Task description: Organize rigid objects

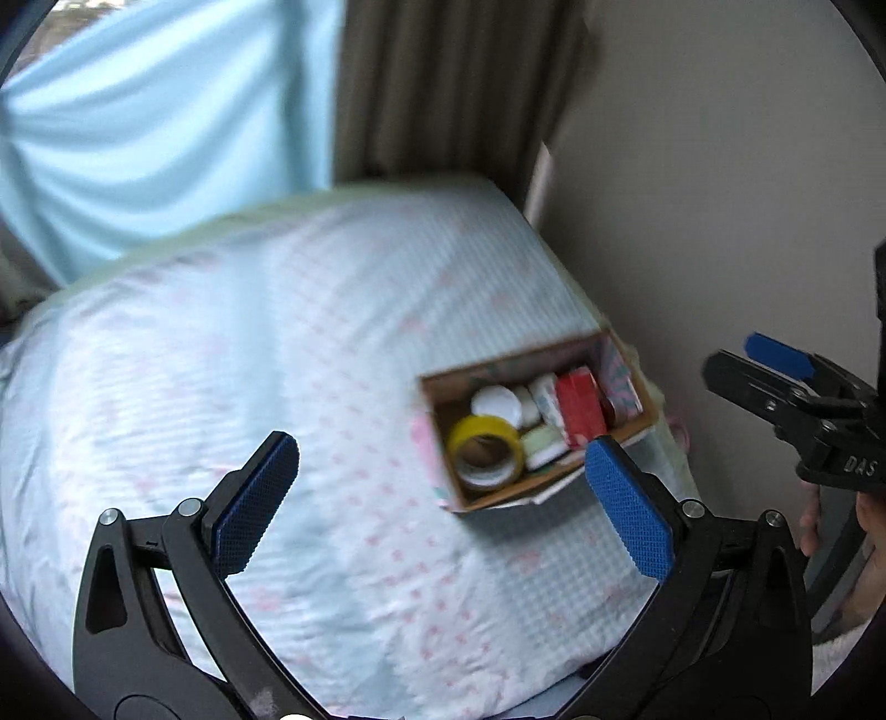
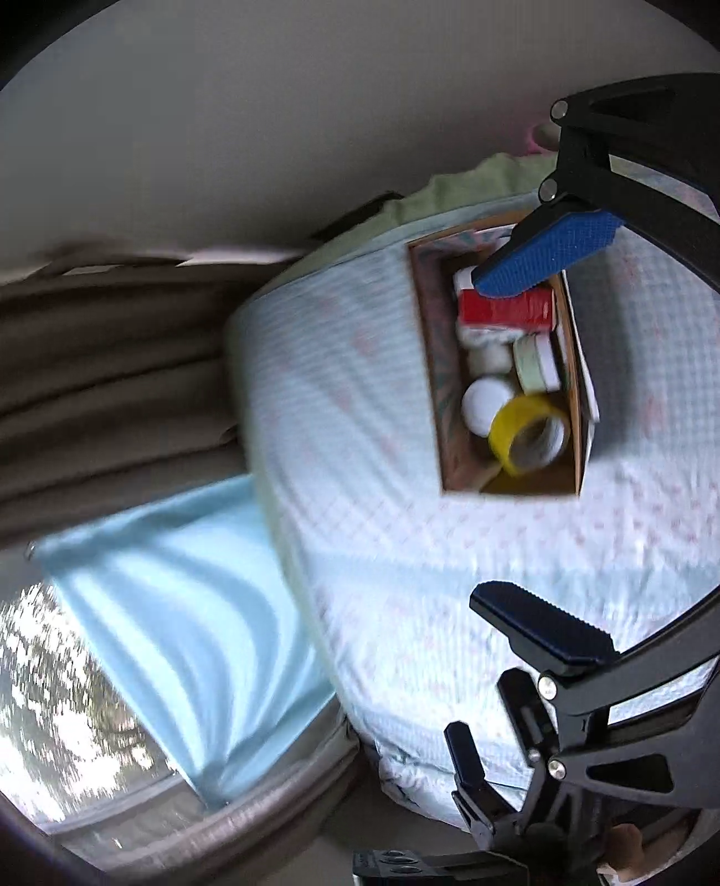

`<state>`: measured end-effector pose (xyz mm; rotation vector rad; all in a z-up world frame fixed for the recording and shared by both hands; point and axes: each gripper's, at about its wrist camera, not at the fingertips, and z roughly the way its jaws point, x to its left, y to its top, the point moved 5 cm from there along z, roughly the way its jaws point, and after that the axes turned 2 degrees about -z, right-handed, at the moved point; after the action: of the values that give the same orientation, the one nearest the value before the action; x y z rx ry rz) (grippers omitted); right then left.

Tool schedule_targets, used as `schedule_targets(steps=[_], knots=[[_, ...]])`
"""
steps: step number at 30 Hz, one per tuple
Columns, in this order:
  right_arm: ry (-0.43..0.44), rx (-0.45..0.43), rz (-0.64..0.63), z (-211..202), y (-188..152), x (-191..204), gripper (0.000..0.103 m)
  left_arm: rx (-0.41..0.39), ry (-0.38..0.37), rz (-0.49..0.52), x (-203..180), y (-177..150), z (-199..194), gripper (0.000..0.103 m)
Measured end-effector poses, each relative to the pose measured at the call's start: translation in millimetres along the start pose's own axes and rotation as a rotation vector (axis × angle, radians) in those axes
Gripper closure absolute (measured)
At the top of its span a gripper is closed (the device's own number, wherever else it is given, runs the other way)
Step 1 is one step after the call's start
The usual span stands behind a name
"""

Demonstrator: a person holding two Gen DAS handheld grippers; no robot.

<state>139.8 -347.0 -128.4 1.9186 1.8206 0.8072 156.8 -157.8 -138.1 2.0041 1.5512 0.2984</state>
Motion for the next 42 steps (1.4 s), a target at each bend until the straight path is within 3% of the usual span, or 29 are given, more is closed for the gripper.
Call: schedule_targets(steps=[7, 14, 24, 42], knots=[[-0.02, -0.159, -0.149, -76.9, 0.1, 93.5, 0.001, -0.275, 0.153, -0.059, 50.7, -23.2, -135.8, 0.0], [-0.043, -0.241, -0.187, -98.8, -20.8, 130.1, 0.001, -0.384, 0.241, -0.13, 78.4, -67.5, -204.7, 0.0], [-0.057, -0.267, -0.198, -109.6, -26.4, 143.3, 0.001, -0.418, 0.268, -0.171, 89.1, -89.5, -213.7, 0.0], [-0.077, -0.285, -0.199, -113.0, -23.2, 143.8, 0.001, -0.439, 0.246, -0.136, 77.6, -78.1, -209.1, 0.0]])
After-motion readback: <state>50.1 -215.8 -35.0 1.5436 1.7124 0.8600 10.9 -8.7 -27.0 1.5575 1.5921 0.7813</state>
